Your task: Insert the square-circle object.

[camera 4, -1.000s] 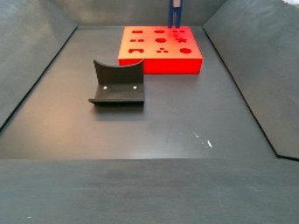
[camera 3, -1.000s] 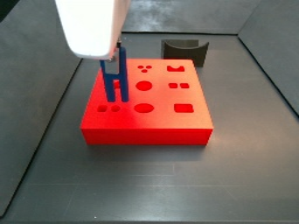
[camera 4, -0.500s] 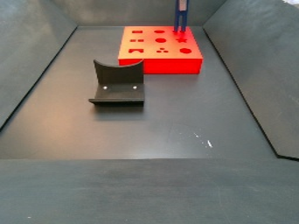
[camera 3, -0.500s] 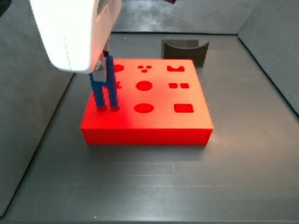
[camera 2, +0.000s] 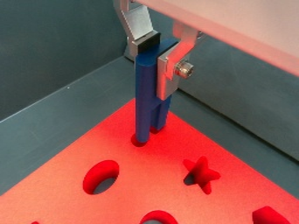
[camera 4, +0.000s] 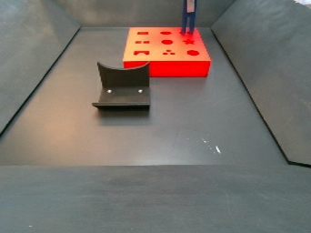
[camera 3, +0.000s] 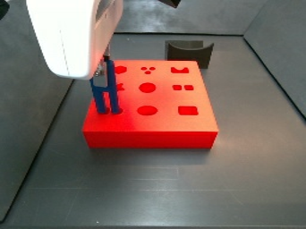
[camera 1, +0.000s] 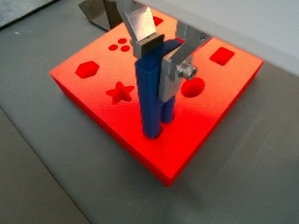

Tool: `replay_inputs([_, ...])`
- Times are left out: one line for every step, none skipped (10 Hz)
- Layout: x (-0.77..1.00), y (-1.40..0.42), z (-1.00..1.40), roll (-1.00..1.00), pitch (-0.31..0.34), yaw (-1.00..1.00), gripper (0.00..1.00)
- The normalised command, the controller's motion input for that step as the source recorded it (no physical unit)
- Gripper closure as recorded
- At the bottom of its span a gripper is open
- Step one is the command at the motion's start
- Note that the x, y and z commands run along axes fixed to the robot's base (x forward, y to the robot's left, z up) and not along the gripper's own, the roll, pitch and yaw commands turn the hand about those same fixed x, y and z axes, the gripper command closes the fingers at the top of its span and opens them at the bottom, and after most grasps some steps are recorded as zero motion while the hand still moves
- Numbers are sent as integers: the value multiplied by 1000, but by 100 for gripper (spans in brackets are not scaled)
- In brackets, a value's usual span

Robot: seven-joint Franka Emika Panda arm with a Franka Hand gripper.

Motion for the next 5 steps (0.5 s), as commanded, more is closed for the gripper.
replay_inputs([277,0,-120,-84,-49,94,100])
replay_inputs([366,0,-140,-79,-41,114,100])
replay_inputs([340,0,-180,-49,-26,94,100])
replay_inputs([157,3,-237,-13,-34,46,100])
replay_inputs([0,0,-214,0,-19,14,100])
